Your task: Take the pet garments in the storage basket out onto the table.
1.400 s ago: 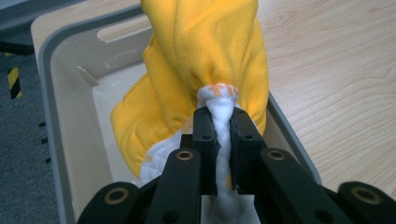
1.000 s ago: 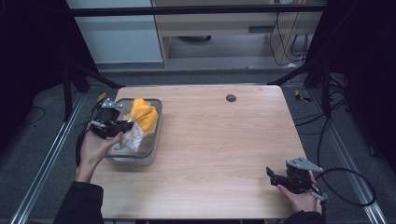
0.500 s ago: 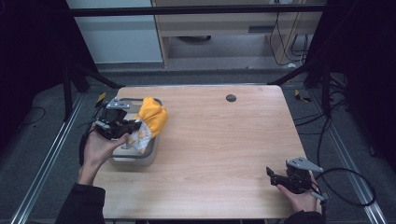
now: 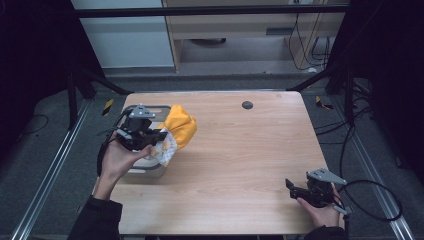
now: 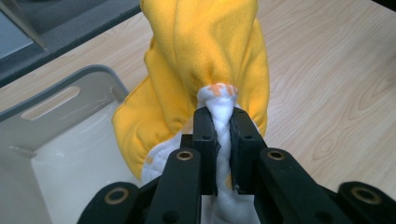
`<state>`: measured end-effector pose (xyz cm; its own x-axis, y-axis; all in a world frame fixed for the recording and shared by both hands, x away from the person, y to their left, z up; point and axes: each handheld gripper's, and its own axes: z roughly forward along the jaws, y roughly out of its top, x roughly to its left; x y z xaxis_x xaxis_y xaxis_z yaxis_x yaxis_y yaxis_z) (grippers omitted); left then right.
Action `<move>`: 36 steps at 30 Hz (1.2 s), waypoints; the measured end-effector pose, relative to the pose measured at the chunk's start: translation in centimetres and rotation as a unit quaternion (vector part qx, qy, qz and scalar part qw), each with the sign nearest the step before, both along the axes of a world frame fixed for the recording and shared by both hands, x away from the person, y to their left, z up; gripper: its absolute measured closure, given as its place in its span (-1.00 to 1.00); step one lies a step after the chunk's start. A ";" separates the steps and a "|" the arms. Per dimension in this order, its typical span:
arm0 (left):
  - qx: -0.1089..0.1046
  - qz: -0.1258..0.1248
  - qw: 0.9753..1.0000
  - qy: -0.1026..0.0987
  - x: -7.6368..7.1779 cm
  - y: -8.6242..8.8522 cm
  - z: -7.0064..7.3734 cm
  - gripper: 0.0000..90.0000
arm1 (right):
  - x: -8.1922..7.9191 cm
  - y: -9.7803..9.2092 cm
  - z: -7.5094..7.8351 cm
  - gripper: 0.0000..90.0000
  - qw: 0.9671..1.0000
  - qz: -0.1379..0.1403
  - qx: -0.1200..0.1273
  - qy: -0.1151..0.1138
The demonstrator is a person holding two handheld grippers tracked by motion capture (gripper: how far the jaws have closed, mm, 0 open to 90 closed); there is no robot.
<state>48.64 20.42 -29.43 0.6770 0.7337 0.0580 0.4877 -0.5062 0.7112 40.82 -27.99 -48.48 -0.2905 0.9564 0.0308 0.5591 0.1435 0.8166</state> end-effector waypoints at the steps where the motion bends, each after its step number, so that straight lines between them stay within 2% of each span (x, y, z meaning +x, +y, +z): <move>1: 0.002 -0.004 1.000 0.000 0.0 -0.3 0.0 0.84 | 0.0 0.0 0.0 -0.60 1.000 0.000 0.000 0.000; 19: 0.009 -0.054 0.998 0.012 0.2 -5.5 -1.2 0.84 | -0.1 -0.1 0.1 -0.61 1.000 0.000 0.001 -0.003; 22: 0.010 -0.062 0.998 0.015 0.3 -6.5 -1.9 0.84 | -0.1 -0.1 0.1 -0.61 1.000 0.000 0.000 -0.004; 36: 0.014 -0.090 0.995 0.029 0.5 -9.1 -4.7 0.84 | -0.1 -0.2 0.0 -0.61 1.000 0.000 -0.003 -0.005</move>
